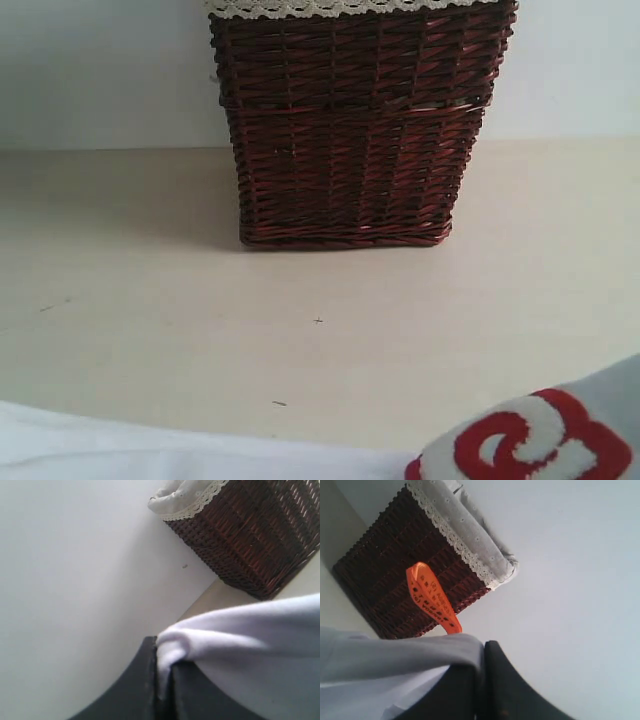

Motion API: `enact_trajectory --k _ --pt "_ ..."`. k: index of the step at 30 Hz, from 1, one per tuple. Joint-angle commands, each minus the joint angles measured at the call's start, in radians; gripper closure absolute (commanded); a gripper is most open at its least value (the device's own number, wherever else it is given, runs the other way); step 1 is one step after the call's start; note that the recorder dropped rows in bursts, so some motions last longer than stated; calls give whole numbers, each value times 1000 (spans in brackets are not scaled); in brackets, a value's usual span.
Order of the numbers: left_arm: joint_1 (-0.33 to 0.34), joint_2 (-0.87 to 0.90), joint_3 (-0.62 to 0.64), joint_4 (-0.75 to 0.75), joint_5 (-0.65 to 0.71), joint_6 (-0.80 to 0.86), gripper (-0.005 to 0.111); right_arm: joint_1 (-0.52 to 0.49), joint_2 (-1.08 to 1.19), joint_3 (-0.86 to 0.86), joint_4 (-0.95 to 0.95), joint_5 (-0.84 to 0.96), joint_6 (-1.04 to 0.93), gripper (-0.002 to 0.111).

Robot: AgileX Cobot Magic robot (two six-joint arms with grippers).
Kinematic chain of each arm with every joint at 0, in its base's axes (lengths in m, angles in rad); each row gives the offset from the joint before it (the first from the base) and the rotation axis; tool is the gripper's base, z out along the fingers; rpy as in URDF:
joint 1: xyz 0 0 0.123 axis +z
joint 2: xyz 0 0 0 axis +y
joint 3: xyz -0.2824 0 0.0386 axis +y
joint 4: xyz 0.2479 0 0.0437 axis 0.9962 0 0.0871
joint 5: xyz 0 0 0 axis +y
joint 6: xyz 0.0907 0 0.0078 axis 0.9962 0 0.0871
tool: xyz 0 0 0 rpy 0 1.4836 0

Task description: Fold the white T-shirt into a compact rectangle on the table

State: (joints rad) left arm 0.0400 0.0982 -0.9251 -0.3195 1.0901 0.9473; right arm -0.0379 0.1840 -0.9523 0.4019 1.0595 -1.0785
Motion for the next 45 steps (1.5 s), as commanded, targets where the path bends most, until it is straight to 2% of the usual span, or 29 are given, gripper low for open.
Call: enact_trajectory --k 1,3,5,9,12,16,19,27,33,39,45 --pt "0 -2 -5 -37 -17 -13 107 -8 -10 -6 11 -43 10 108" --pt "0 -2 -5 -44 -17 -16 107 -8 -10 -13 11 -45 15 108" --pt "0 -2 -5 -33 -4 -93 107 -8 -10 -44 11 -40 57 108" --pt "0 -2 7 -28 97 -144 107 -8 -10 -84 9 57 80 108" --pt "0 -2 94 -28 83 -160 107 -8 -10 -58 9 159 128 108" --pt "0 -2 250 20 -4 -167 107 -8 -8 41 -25 162 141 108" --pt "0 6 340 77 -162 -139 107 -8 -4 135 -67 115 135 108" --pt "0 177 446 70 -262 -9 107 -8 123 235 -94 -100 99 108" --pt "0 349 490 50 -308 114 107 -8 284 250 -94 -152 85 108" --pt "0 550 523 -33 -576 236 107 -8 474 250 -90 -282 45 108" --pt "0 791 523 -65 -907 238 107 -8 666 250 -88 -491 45 108"
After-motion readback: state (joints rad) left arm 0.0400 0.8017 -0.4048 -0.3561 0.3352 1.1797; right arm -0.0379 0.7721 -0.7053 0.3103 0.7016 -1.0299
